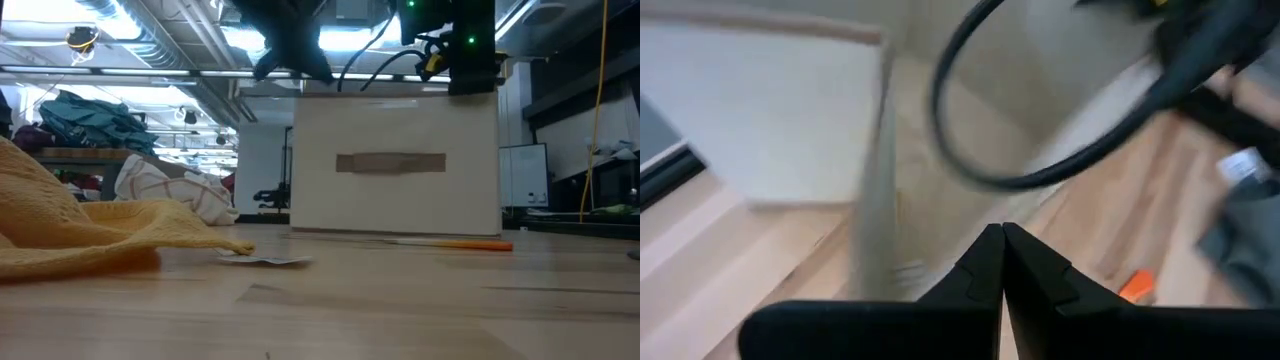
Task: Fold towel
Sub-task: Move the brown laundry organizer to the top right of the table
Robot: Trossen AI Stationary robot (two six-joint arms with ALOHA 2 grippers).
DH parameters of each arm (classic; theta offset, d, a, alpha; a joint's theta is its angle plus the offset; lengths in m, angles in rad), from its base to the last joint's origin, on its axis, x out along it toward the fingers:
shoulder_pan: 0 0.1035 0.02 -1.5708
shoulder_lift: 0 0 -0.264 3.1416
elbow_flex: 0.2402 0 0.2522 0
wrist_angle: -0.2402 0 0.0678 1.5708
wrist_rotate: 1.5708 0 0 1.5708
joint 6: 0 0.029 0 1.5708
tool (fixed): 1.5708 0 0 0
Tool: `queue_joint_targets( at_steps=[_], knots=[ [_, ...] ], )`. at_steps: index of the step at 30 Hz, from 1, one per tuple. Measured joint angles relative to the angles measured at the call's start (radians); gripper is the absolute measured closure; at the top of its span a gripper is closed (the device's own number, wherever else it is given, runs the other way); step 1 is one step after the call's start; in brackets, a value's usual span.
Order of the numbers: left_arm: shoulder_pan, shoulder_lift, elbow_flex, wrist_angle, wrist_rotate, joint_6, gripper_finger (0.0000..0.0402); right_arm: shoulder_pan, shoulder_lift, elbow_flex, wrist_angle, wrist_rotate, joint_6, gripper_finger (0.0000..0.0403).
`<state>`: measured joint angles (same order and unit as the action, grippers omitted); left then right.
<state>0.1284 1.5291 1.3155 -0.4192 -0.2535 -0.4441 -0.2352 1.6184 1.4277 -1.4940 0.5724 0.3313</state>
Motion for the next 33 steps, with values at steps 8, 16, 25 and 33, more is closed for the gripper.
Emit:
queue_joint_targets(
  at_steps=[8, 16, 25, 33],
  knots=[
    [-0.026, -0.007, 0.039, 0.065, 0.0, 0.025, 0.0401, 0.036, -0.027, -0.002, 0.008, -0.027, 0.004, 0.0231],
    [-0.039, -0.006, 0.068, 0.063, 0.001, 0.089, 0.0402, 0.106, -0.057, -0.002, 0.031, -0.033, 0.004, 0.0231],
    [-0.025, -0.006, 0.133, 0.052, -0.001, 0.267, 0.0402, 0.197, -0.116, -0.002, 0.075, -0.033, 0.026, 0.0231],
    [0.019, -0.006, 0.15, -0.115, -0.039, 0.4, 0.0402, 0.349, -0.196, -0.001, 0.147, -0.054, 0.042, 0.0231]
  ],
)
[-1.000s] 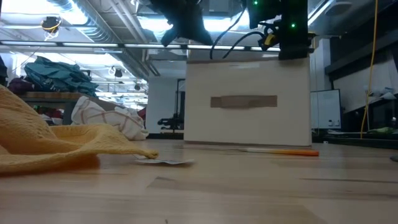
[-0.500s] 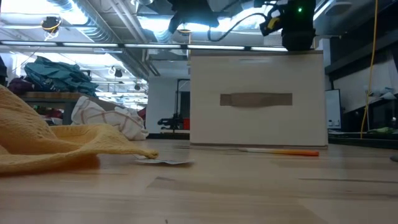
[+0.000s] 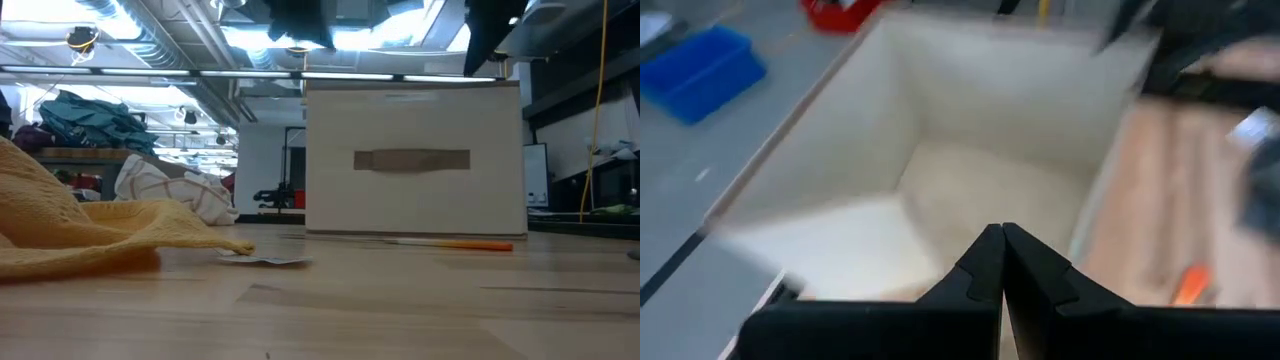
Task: Fold towel
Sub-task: Move the brown laundry organizer to the top right of the table, then fold the white kitchen towel
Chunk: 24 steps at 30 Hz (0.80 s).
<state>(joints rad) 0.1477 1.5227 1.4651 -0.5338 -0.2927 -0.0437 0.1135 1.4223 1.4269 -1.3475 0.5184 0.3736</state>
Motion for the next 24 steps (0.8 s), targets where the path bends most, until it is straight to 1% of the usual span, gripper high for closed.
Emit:
queue_joint_targets(
  at_steps=[4, 6, 8, 10, 13, 16, 19, 24],
  knots=[
    [0.037, 0.0, 0.0, -0.196, -0.025, 0.001, 0.0401, 0.084, -0.011, 0.0, 0.042, -0.059, 0.0, 0.0231],
    [0.056, 0.0, 0.0, -0.288, -0.026, -0.011, 0.0393, 0.124, -0.011, 0.0, 0.063, -0.082, 0.0, 0.0231],
    [0.073, 0.0, 0.0, -0.366, -0.026, -0.03, 0.0374, 0.163, -0.011, 0.0, 0.088, -0.098, 0.0, 0.0231],
    [0.092, 0.0, 0.0, -0.42, -0.027, -0.045, 0.0347, 0.197, -0.011, 0.0, 0.122, -0.112, 0.0, 0.0231],
    [0.116, 0.0, 0.0, -0.456, -0.032, -0.057, 0.0302, 0.246, -0.01, 0.0, 0.16, -0.12, 0.0, 0.0231],
    [0.141, 0.0, 0.0, -0.46, -0.033, -0.029, 0.0269, 0.288, -0.01, 0.0, 0.19, -0.12, 0.0, 0.0231],
    [0.166, 0.009, 0.0, -0.461, -0.036, 0.005, 0.0253, 0.327, -0.01, 0.0, 0.204, -0.12, 0.0, 0.0231],
    [0.194, 0.06, 0.0, -0.471, -0.036, 0.019, 0.025, 0.386, -0.01, 0.0, 0.212, -0.12, 0.0, 0.0231]
  ],
)
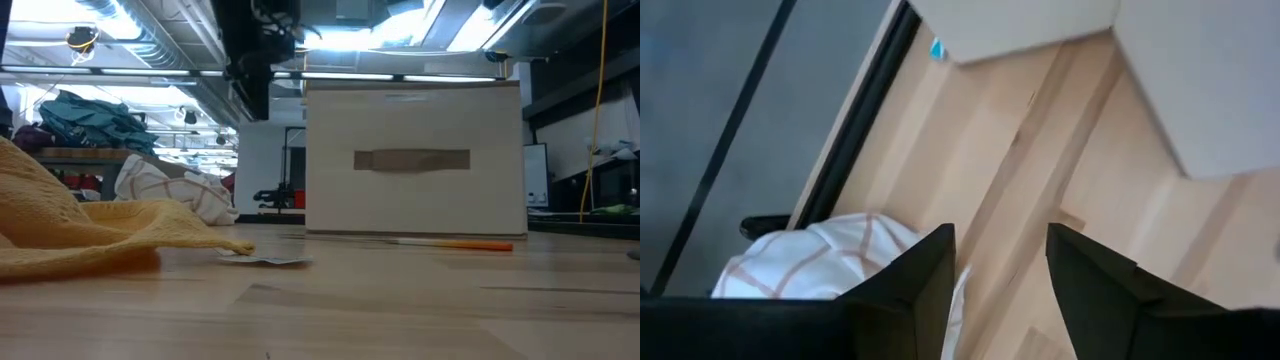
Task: Fold towel
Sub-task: Fold the white kitchen towel
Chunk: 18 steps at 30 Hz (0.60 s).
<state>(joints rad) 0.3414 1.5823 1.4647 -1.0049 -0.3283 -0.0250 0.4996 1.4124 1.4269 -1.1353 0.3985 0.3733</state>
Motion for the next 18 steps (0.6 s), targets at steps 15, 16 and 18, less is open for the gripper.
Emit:
queue_joint_targets(
  at_steps=[15, 16, 18],
  knots=[
    [0.034, 0.171, -0.001, -0.009, -0.015, 0.112, 0.025, 0.092, 0.0, 0.0, 0.046, -0.008, 0.105, 0.0231],
    [0.04, 0.178, 0.0, -0.009, -0.027, 0.112, 0.025, 0.092, 0.0, 0.0, 0.046, -0.016, 0.121, 0.0231],
    [0.054, 0.192, -0.001, -0.009, -0.057, 0.112, 0.025, 0.092, 0.001, 0.0, 0.046, -0.033, 0.145, 0.0231]
  ],
)
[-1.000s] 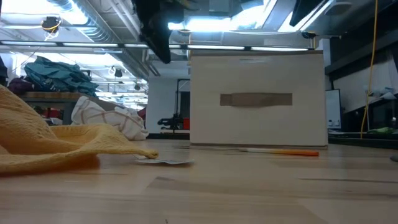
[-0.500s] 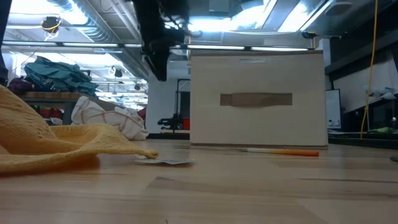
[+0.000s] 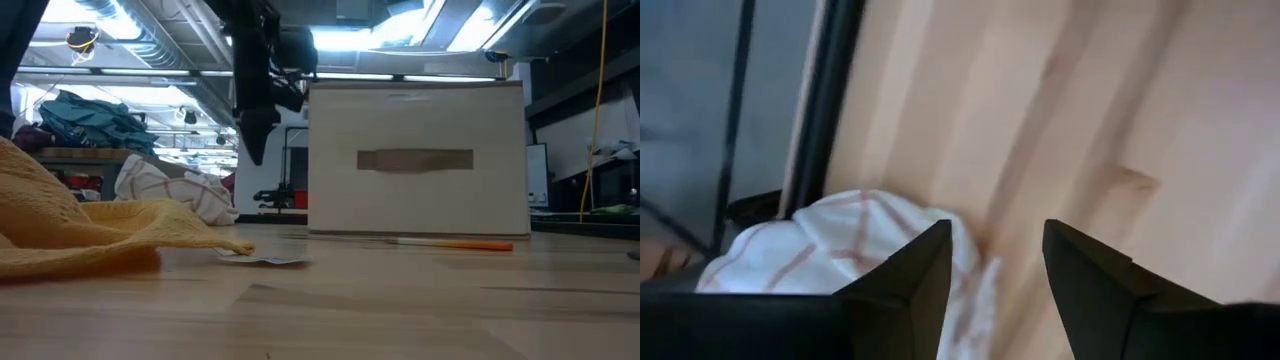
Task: Fold towel
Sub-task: Fold the white kitchen towel
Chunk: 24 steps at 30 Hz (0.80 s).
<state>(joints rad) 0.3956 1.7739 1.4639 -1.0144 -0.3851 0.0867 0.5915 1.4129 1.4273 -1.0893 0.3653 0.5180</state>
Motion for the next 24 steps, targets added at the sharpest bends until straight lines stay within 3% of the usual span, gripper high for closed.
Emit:
queue_joint_targets(
  at_steps=[5, 14, 24],
  knots=[
    [0.037, 0.014, 0.0, -0.019, -0.018, -0.021, 0.025, 0.0, 0.0, 0.0, 0.0, -0.002, 0.004, 0.0231],
    [0.051, 0.022, 0.0, -0.278, -0.018, -0.014, 0.025, 0.0, 0.001, 0.0, 0.0, -0.002, 0.003, 0.0231],
    [0.048, 0.045, 0.0, -0.166, 0.021, 0.0, 0.025, -0.002, 0.001, 0.0, 0.043, -0.001, 0.002, 0.0231]
  ],
)
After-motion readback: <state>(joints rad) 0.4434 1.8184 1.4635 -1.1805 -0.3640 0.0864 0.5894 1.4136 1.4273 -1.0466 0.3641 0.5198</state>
